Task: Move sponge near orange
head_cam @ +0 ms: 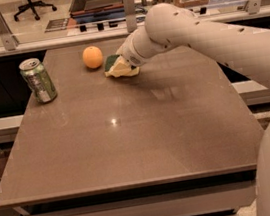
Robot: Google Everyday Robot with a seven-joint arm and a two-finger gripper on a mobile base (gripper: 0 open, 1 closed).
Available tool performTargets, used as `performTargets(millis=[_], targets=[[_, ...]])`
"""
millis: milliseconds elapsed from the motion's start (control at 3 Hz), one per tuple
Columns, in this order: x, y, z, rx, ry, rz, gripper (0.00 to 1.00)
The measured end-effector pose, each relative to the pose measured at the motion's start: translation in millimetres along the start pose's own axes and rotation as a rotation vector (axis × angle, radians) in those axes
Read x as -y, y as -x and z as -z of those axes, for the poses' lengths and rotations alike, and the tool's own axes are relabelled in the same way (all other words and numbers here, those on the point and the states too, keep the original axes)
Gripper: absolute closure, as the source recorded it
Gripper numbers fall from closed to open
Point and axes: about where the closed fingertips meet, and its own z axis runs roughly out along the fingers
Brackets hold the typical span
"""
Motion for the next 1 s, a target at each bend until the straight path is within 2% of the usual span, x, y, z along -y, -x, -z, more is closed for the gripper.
performTargets(millis=[667, 1000], targets=[[-2.1, 0.6, -2.3, 0.0, 0.005, 0.001, 0.13], [-1.8, 3.7, -1.1, 0.0, 0.007, 0.002, 0.0]])
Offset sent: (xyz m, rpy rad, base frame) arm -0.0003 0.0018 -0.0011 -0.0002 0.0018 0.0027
